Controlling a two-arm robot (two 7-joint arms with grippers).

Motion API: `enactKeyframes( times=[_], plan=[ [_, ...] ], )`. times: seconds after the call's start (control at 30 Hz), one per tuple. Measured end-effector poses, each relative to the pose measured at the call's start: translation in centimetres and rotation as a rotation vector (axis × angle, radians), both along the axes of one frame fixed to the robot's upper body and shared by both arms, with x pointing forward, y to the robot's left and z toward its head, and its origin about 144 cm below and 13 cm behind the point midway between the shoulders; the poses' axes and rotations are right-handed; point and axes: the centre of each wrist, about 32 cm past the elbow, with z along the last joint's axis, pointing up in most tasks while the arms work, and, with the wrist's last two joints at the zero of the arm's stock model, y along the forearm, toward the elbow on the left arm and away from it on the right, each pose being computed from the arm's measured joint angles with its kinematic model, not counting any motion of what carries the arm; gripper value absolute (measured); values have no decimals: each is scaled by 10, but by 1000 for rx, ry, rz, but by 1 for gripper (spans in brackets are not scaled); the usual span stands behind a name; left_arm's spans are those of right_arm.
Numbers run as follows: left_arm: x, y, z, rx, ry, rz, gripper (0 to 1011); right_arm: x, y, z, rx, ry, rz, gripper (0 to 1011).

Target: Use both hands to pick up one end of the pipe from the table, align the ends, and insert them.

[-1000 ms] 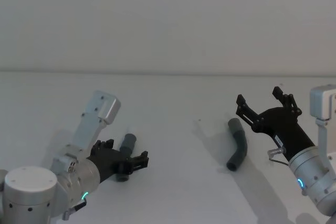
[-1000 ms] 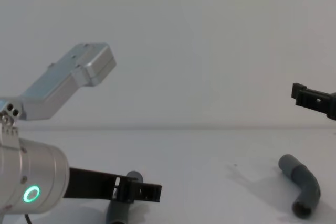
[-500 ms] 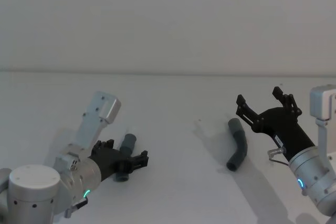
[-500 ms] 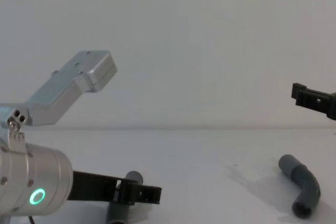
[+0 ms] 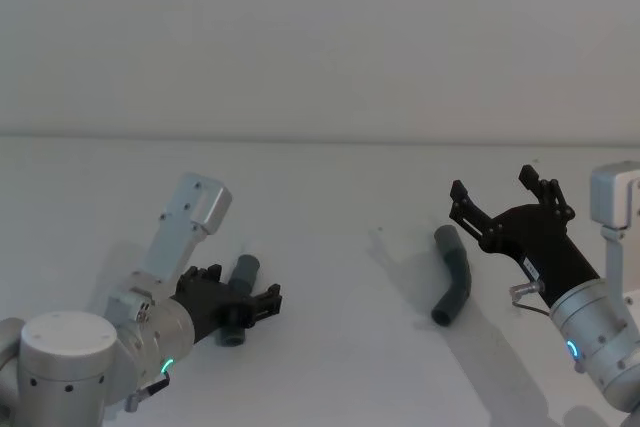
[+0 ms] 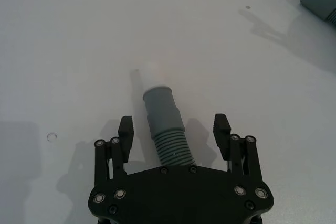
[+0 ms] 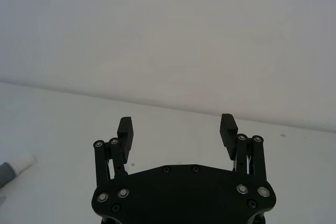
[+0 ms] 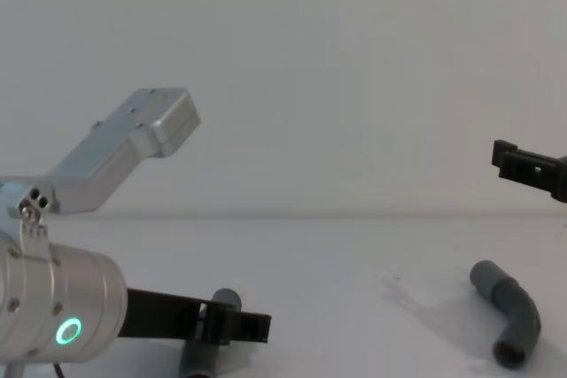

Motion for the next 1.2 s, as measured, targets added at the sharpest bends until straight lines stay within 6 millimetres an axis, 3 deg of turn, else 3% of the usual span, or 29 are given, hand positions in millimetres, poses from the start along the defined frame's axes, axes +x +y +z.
enactKeyframes(
  times=[0.23,0.67,1.2],
  plan=[
    [1,0,0,-1,0,-1,782,0,0,0,0,0,0,1002],
    [2,0,-1,-1,0,-2,361,0,0,0,0,0,0,1002],
    [2,0,-1,-1,0,-2,351,0,0,0,-1,1,0,1002]
  ],
)
